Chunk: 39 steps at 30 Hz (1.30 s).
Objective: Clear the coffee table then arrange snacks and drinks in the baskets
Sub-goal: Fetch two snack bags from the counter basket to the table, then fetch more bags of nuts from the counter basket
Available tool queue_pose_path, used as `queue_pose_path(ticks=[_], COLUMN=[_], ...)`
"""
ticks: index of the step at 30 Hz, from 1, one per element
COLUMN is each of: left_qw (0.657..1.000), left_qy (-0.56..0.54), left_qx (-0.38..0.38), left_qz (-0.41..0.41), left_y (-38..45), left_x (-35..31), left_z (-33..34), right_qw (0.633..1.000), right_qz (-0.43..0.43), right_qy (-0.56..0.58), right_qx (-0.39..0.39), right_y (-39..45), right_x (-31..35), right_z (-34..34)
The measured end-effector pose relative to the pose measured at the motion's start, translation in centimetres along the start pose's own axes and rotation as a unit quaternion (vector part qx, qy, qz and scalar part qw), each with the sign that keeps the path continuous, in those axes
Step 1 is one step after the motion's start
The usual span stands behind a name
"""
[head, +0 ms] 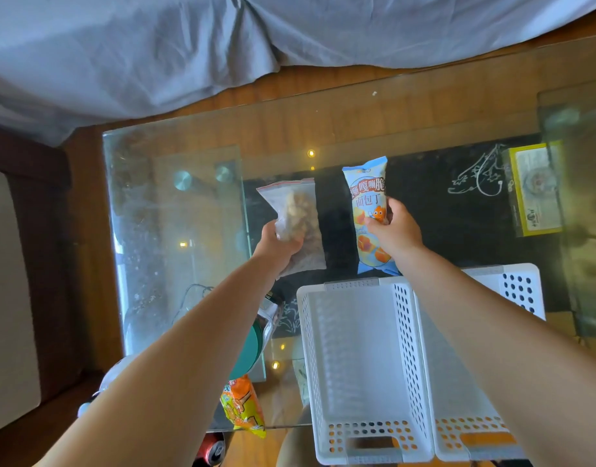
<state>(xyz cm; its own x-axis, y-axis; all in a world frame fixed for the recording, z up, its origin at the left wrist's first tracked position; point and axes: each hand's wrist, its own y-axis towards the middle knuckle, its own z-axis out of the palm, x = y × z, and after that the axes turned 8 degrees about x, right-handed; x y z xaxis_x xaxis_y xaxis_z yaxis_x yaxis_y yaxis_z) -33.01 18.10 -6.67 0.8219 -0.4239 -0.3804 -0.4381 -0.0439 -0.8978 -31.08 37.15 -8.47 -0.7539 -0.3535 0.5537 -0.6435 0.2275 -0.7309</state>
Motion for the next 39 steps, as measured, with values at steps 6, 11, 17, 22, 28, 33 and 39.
queue_pose_path(ticks=[6,11,17,22,28,33,39], left_qw=[0.999,0.995,0.976,0.965,0.954,0.937,0.893], left_qy=[0.034,-0.03,-0.151,-0.228,-0.294,-0.345,-0.435], left_qx=[-0.01,-0.021,0.053,0.027,-0.015,-0.048,-0.11], left_qz=[0.014,0.088,0.144,0.129,0.063,0.018,-0.02], left_y=[-2.1,-9.1,-20.9,-28.2,-33.9,-37.3,-40.3], left_x=[-0.5,-0.4,2.5,7.9,17.6,26.8,33.8], left_z=[-1.6,-3.1,-6.1,-9.2,-10.4,-8.7,-5.1], right_qw=[0.998,0.998,0.992,0.986,0.986,0.987,0.987], right_qz=[-0.004,-0.045,0.0,0.023,0.049,0.076,0.083], right_qy=[-0.042,0.028,0.123,0.16,0.146,0.094,0.022], right_qx=[-0.041,-0.035,0.02,0.05,0.072,0.102,0.135], right_y=[-2.5,-10.2,-21.7,-30.2,-36.6,-39.5,-40.8], right_x=[-0.2,0.4,0.6,-0.7,-3.7,-7.6,-11.2], right_z=[-1.3,-2.6,-3.3,-2.3,-1.0,-1.2,-2.8])
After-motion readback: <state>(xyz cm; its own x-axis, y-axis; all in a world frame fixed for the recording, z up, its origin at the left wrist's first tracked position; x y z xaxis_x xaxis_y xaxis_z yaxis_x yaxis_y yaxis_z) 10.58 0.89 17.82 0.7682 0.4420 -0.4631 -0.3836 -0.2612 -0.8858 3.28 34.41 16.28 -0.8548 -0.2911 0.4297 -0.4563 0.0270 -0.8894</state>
